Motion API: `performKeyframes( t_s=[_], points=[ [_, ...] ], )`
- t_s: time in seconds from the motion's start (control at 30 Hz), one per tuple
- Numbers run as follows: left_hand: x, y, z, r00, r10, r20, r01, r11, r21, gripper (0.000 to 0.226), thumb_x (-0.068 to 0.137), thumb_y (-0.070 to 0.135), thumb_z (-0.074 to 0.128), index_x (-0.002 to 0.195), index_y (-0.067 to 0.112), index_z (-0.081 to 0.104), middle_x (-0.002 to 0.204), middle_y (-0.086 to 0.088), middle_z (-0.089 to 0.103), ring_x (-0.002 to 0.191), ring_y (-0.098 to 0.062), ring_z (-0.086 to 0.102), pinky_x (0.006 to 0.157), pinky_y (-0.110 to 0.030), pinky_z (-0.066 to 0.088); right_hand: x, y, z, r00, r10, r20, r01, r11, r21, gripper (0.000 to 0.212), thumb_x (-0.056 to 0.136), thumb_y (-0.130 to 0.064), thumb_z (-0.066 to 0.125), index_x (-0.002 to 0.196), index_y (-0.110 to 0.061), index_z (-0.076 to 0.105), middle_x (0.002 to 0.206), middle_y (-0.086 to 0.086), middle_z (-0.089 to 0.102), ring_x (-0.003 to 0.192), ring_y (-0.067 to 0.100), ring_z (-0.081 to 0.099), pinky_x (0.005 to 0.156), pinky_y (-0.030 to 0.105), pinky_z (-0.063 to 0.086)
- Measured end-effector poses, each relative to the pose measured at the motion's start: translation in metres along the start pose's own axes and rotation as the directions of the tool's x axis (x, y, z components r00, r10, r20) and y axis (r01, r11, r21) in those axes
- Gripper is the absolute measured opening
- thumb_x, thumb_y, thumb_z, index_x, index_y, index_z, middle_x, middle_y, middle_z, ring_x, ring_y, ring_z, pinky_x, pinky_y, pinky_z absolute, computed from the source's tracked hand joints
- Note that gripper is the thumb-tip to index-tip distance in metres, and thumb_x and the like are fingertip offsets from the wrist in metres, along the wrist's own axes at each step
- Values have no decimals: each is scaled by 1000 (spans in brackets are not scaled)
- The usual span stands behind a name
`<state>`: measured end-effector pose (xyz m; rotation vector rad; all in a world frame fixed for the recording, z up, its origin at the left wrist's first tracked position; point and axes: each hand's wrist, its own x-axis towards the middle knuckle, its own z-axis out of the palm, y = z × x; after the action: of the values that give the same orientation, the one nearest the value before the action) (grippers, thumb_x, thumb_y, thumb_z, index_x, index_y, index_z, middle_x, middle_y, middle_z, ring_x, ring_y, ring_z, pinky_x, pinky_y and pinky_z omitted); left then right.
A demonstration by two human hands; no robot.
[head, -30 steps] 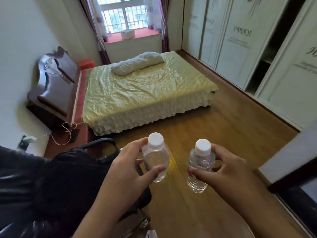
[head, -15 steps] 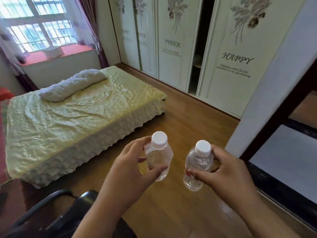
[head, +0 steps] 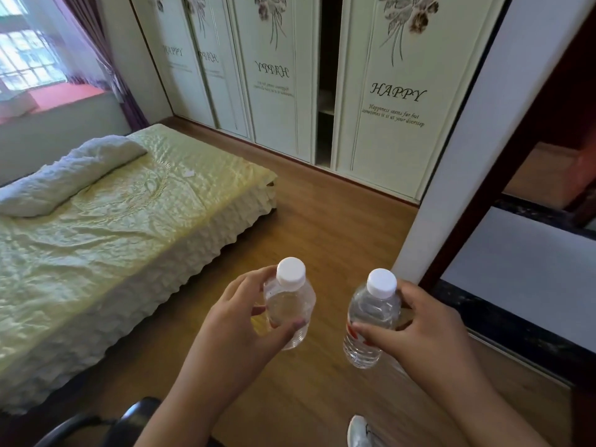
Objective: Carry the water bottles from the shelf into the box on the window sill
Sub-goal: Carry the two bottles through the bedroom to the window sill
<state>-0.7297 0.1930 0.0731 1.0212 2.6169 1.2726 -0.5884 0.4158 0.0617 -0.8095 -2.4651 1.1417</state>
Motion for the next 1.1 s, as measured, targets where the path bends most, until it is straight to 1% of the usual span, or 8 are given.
performKeyframes(
  t_s=[0.2, 0.3, 0.43, 0.6, 0.7, 0.87, 0.97, 1.1],
  points=[
    [51, 9, 12, 1000, -19, -21, 19, 1000, 1, 77, 68, 62, 80, 137, 47, 47, 131, 34, 49, 111, 7, 57, 91, -22, 54, 60, 6, -6, 1000, -15, 11, 15, 1000, -8, 76, 53, -72, 79, 122, -50, 57, 100, -32, 66, 85, 1, 66, 78, 37, 57],
    [83, 19, 20, 999, -39, -34, 38, 999, -26, 74, 69, 59, 82, 134, 54, 46, 129, 38, 47, 109, 6, 59, 92, -25, 55, 95, 9, -17, 999, -33, 11, 33, 999, 8, 84, 52, -73, 79, 129, -47, 56, 106, -28, 67, 89, 2, 66, 80, 38, 57],
    [124, 30, 34, 997, -31, -69, 30, 999, -11, 76, 66, 67, 77, 134, 54, 45, 130, 35, 49, 108, 5, 60, 92, -31, 55, 142, 13, -37, 998, -66, 20, 66, 998, 14, 87, 55, -72, 80, 133, -47, 52, 116, -25, 64, 97, 6, 64, 85, 39, 58],
    [162, 38, 56, 994, -3, -107, 5, 1000, 14, 75, 68, 63, 80, 135, 49, 48, 130, 30, 53, 109, 4, 60, 88, -27, 55, 195, 20, -58, 993, -114, 16, 114, 993, 0, 83, 57, -67, 83, 132, -47, 53, 110, -24, 66, 89, 6, 65, 80, 40, 58],
    [184, 37, 72, 991, -10, -136, 12, 1000, 14, 76, 67, 59, 83, 134, 47, 50, 130, 27, 54, 109, 3, 61, 86, -26, 56, 225, 23, -66, 991, -130, 37, 131, 991, -13, 83, 59, -64, 85, 134, -44, 54, 113, -22, 66, 92, 7, 65, 82, 40, 58],
    [220, 30, 85, 991, -34, -131, 32, 999, -13, 76, 66, 61, 83, 133, 49, 50, 132, 26, 54, 108, 0, 62, 86, -28, 57, 266, 21, -71, 991, -130, 45, 131, 991, -27, 79, 61, -58, 87, 132, -41, 57, 112, -20, 67, 88, 6, 66, 78, 32, 58],
    [250, 20, 86, 993, -27, -114, 25, 999, -20, 77, 68, 59, 83, 136, 45, 50, 132, 24, 55, 110, -2, 63, 87, -28, 57, 293, 16, -66, 992, -118, 50, 119, 992, -37, 78, 61, -60, 86, 131, -43, 56, 112, -21, 66, 87, 3, 66, 77, 33, 59],
    [295, -2, 82, 995, -38, -94, 31, 996, -79, 75, 68, 58, 83, 134, 52, 48, 130, 32, 52, 106, 1, 64, 88, -26, 56, 332, 5, -52, 995, -96, 30, 97, 994, -57, 76, 60, -59, 87, 128, -47, 56, 107, -26, 64, 86, -1, 65, 75, 26, 54]
  ],
)
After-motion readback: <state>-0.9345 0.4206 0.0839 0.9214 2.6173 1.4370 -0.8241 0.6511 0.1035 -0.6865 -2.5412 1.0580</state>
